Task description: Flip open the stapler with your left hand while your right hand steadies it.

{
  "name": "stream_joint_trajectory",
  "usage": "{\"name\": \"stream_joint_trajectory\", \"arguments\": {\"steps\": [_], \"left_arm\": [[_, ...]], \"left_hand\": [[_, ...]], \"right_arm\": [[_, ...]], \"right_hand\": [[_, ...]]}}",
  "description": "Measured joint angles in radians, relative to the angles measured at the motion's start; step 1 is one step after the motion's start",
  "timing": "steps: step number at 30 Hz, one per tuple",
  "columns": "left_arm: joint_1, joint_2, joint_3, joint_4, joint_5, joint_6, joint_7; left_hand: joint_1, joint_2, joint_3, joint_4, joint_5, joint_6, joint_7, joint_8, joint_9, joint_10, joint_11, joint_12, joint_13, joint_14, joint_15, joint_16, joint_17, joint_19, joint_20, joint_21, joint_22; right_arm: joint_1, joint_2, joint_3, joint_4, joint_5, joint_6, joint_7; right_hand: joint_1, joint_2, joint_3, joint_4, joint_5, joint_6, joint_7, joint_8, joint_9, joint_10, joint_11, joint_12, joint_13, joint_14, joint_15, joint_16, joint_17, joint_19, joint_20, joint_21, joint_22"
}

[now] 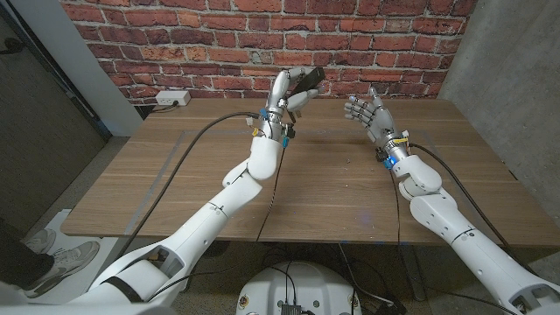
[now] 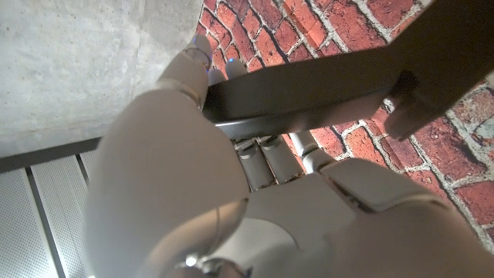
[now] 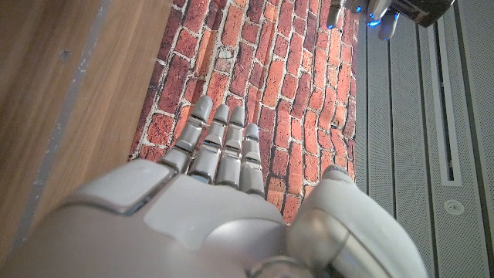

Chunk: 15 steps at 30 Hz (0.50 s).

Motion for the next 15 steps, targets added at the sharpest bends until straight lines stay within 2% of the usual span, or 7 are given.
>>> {"name": "stream_joint_trajectory", "arguments": {"steps": [1, 2, 5, 15], "left_arm": [[0.0, 0.002, 0.001, -0.001, 0.0, 0.0, 0.0], [-0.003, 0.01, 0.004, -0.004, 0.051, 0.055, 0.017], [-0.008, 0.027, 0.012, -0.01, 0.082, 0.082, 0.026], [-0.023, 0.073, 0.036, -0.028, 0.13, 0.119, 0.042]], "left_hand": [[0.0, 0.0, 0.0, 0.0, 0.0, 0.0, 0.0, 0.0, 0.0, 0.0, 0.0, 0.0, 0.0, 0.0, 0.0, 0.0, 0.0, 0.0, 0.0, 0.0, 0.0], [0.0, 0.0, 0.0, 0.0, 0.0, 0.0, 0.0, -0.001, 0.0, 0.0, 0.0, 0.0, 0.0, 0.0, 0.0, -0.005, 0.001, 0.0, 0.0, 0.0, 0.0], [0.0, 0.0, 0.0, 0.0, 0.0, 0.0, 0.0, -0.003, 0.0, 0.0, 0.0, 0.0, 0.0, 0.0, 0.0, -0.006, 0.005, 0.0, 0.0, 0.0, 0.0], [0.0, 0.0, 0.003, -0.003, 0.0, 0.0, 0.0, -0.006, 0.003, 0.0, 0.0, -0.004, 0.002, 0.002, 0.002, -0.007, 0.005, 0.0, 0.0, 0.008, -0.001]], "right_arm": [[0.0, 0.0, 0.0, 0.0, -0.011, 0.0, -0.011], [-0.012, -0.033, -0.011, -0.045, -0.026, 0.0, -0.028], [-0.018, -0.047, -0.015, -0.07, -0.051, -0.001, -0.055], [-0.032, -0.07, -0.019, -0.113, -0.116, -0.007, -0.127]], "right_hand": [[0.003, -0.001, 0.0, 0.0, 0.0, 0.0, 0.0, 0.0, 0.0, 0.003, -0.003, 0.0, -0.002, 0.0, 0.0, 0.0, -0.001, 0.0, 0.0, 0.0, 0.0], [0.003, -0.001, 0.0, 0.0, 0.0, 0.0, 0.0, 0.0, 0.0, 0.003, -0.003, 0.0, -0.003, 0.0, 0.0, 0.0, -0.004, 0.0, 0.0, 0.0, 0.0], [0.003, -0.001, 0.0, 0.0, 0.0, 0.0, 0.0, 0.0, 0.0, 0.003, -0.003, 0.0, -0.003, 0.0, 0.0, 0.0, -0.005, 0.0, 0.0, -0.008, 0.0], [0.003, -0.001, 0.003, -0.003, 0.0, 0.0, 0.0, 0.0, 0.0, 0.003, -0.003, 0.008, -0.003, -0.005, 0.005, 0.0, -0.009, -0.005, 0.005, -0.015, 0.0]]}}
